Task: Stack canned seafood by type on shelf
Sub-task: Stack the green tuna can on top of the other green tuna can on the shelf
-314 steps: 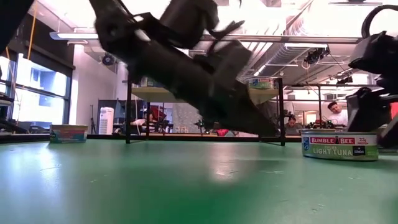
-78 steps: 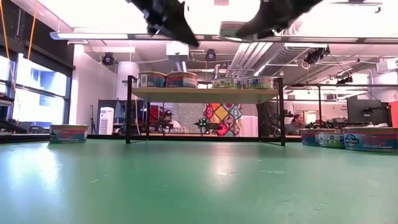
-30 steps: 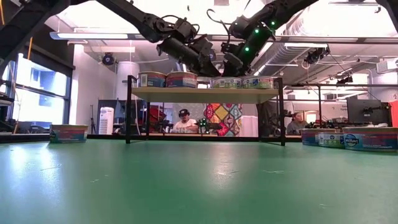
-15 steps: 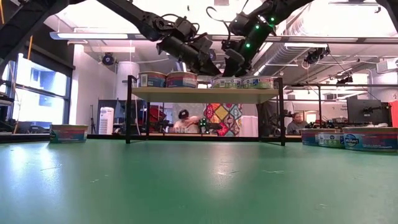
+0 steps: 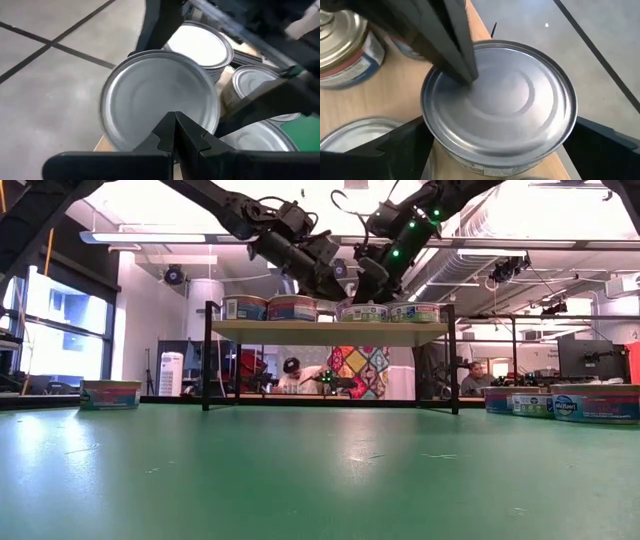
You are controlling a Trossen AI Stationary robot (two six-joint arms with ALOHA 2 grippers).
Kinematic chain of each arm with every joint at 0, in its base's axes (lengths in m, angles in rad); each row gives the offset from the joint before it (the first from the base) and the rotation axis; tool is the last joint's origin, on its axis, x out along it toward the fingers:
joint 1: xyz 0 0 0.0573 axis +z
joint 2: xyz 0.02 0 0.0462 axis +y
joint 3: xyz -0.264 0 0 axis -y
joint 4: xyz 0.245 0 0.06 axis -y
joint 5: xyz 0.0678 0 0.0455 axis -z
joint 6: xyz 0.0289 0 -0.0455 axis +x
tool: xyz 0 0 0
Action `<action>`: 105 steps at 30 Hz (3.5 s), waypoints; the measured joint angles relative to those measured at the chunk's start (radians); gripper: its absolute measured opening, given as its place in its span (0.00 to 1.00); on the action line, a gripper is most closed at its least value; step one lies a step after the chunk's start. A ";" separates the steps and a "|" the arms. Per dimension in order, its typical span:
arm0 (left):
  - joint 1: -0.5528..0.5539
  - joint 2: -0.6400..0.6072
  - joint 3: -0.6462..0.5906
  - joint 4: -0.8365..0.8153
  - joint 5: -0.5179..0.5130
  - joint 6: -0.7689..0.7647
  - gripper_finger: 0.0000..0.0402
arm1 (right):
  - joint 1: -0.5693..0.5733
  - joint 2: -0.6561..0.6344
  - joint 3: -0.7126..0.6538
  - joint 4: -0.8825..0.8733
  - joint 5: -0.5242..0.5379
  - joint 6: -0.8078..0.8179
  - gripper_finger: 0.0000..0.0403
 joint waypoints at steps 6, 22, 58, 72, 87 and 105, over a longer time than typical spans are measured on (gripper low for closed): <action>-0.005 0.001 0.000 0.000 0.006 0.046 0.00 | 0.000 0.000 0.000 -0.006 -0.002 0.023 0.97; -0.017 0.047 0.004 0.096 0.022 0.050 0.00 | -0.001 0.017 -0.003 -0.011 -0.010 0.000 0.97; -0.014 0.046 -0.010 0.094 0.005 0.049 0.00 | -0.002 0.055 0.070 -0.137 0.017 -0.027 0.96; -0.016 0.041 -0.010 0.086 0.009 0.061 0.00 | 0.008 0.064 0.066 -0.115 0.034 -0.090 0.96; -0.017 0.038 -0.009 0.080 0.013 0.055 0.00 | 0.009 0.070 0.061 -0.050 0.026 -0.071 0.96; -0.012 0.043 -0.005 0.044 0.024 0.054 0.00 | 0.013 0.012 0.059 -0.105 -0.010 -0.059 0.96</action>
